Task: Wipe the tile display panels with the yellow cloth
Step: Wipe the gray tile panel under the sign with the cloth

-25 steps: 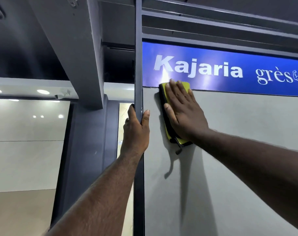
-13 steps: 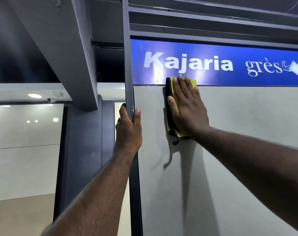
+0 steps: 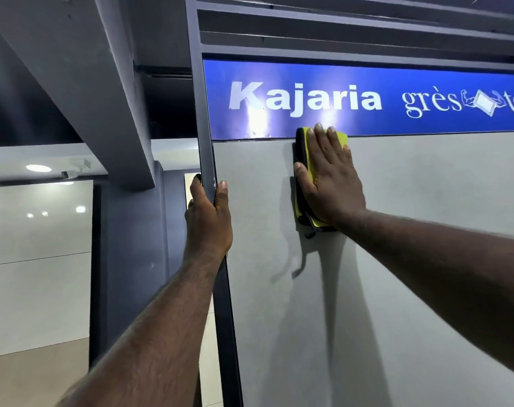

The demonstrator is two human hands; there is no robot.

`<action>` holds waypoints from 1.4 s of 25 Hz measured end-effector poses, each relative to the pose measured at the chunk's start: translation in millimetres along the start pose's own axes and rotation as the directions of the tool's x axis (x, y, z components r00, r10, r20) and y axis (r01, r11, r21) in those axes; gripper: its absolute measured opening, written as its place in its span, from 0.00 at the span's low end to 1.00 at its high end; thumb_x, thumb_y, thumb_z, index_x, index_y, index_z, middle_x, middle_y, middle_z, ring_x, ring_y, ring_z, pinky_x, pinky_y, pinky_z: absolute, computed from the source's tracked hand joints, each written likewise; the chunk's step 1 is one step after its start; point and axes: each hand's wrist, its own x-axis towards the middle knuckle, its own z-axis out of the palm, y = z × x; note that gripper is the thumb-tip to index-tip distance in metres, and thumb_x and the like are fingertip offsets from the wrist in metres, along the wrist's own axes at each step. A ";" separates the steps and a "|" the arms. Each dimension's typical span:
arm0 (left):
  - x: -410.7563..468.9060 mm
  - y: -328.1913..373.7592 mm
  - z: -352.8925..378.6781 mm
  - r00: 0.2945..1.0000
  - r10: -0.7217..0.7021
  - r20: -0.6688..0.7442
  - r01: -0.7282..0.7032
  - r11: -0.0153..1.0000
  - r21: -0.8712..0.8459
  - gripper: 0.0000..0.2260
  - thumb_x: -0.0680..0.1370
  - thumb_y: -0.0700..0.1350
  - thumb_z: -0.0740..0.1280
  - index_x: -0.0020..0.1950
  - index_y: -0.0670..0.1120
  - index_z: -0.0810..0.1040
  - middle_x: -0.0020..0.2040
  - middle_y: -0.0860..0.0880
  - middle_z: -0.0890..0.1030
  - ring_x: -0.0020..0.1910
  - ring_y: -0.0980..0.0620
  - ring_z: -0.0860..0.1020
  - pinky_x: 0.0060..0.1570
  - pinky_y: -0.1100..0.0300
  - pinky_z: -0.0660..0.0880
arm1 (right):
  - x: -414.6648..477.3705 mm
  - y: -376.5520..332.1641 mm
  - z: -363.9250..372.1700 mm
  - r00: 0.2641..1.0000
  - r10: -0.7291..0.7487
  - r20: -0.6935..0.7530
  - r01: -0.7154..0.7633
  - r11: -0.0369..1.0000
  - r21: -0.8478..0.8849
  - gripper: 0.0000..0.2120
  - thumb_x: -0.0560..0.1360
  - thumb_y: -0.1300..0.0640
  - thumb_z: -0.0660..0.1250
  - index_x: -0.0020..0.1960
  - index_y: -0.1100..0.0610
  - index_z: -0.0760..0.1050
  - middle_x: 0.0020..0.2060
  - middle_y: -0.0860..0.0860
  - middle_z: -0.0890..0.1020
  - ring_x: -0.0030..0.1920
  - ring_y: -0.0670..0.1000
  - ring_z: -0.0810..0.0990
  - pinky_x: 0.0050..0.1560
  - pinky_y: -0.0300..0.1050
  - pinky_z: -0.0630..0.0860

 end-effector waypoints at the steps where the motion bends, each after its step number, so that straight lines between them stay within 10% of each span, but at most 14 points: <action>1: -0.3 0.3 -0.2 1.000 -0.002 0.003 0.002 1.000 0.004 0.25 0.89 0.60 0.57 0.83 0.50 0.64 0.66 0.44 0.81 0.67 0.43 0.73 0.55 0.57 0.66 | -1.4 2.4 0.5 0.997 -0.072 0.014 0.073 0.997 -0.024 0.33 0.86 0.41 0.53 0.87 0.51 0.51 0.86 0.46 0.51 0.86 0.47 0.45 0.85 0.51 0.45; 16: 1.8 -1.3 2.2 0.999 0.042 -0.029 -0.035 0.980 0.196 0.29 0.89 0.60 0.56 0.87 0.49 0.58 0.73 0.39 0.77 0.70 0.36 0.76 0.62 0.45 0.74 | 1.4 50.8 -3.8 1.000 -0.014 0.007 0.014 1.000 -0.026 0.33 0.86 0.41 0.52 0.87 0.50 0.50 0.86 0.47 0.51 0.86 0.47 0.45 0.85 0.52 0.46; 18: -1.4 2.9 3.1 0.975 0.208 -0.082 -0.142 0.861 0.489 0.30 0.89 0.56 0.56 0.89 0.48 0.54 0.82 0.38 0.67 0.75 0.33 0.71 0.68 0.37 0.71 | 4.8 56.8 -8.9 0.996 0.087 -0.024 -0.087 0.996 0.013 0.33 0.86 0.41 0.52 0.87 0.52 0.51 0.86 0.49 0.52 0.86 0.49 0.46 0.85 0.54 0.46; 22: -9.0 6.1 10.4 0.755 0.572 0.319 -0.573 0.341 0.745 0.30 0.89 0.56 0.54 0.89 0.45 0.56 0.88 0.40 0.53 0.86 0.37 0.57 0.82 0.36 0.55 | 3.8 83.4 -15.7 0.947 -0.319 0.040 0.322 0.944 -0.078 0.32 0.86 0.43 0.53 0.87 0.53 0.54 0.86 0.50 0.56 0.86 0.49 0.48 0.85 0.55 0.49; 25: -1.9 25.6 45.3 0.700 0.551 0.455 -0.670 0.284 0.686 0.34 0.86 0.62 0.50 0.88 0.43 0.59 0.88 0.42 0.56 0.86 0.39 0.58 0.84 0.37 0.55 | 19.4 95.9 -19.2 0.993 0.108 -0.052 -0.108 0.994 0.001 0.33 0.85 0.43 0.51 0.87 0.54 0.53 0.86 0.51 0.53 0.86 0.53 0.47 0.85 0.55 0.45; 29: 12.5 55.5 108.3 0.774 0.523 0.357 -0.596 0.410 0.691 0.33 0.86 0.58 0.48 0.89 0.43 0.57 0.89 0.44 0.56 0.87 0.43 0.57 0.85 0.44 0.51 | 21.8 126.8 -16.6 0.943 -0.334 -0.003 0.333 0.941 -0.056 0.32 0.86 0.43 0.55 0.86 0.54 0.55 0.86 0.51 0.56 0.86 0.50 0.48 0.85 0.54 0.49; 32: 9.2 54.4 125.2 0.824 0.491 0.284 -0.504 0.404 0.763 0.34 0.86 0.60 0.46 0.89 0.44 0.53 0.89 0.45 0.53 0.88 0.45 0.53 0.86 0.44 0.47 | 28.1 140.5 -25.1 0.997 -0.044 -0.059 0.048 0.997 0.067 0.33 0.85 0.43 0.56 0.86 0.55 0.54 0.86 0.51 0.54 0.86 0.52 0.49 0.85 0.55 0.49; 35: 4.6 54.8 125.3 0.821 0.479 0.310 -0.502 0.347 0.792 0.35 0.86 0.62 0.44 0.89 0.44 0.52 0.89 0.45 0.52 0.88 0.45 0.52 0.86 0.43 0.47 | 24.4 163.9 -29.5 0.873 -0.484 0.051 0.485 0.875 0.000 0.33 0.85 0.44 0.60 0.85 0.56 0.59 0.86 0.53 0.56 0.86 0.52 0.50 0.85 0.55 0.51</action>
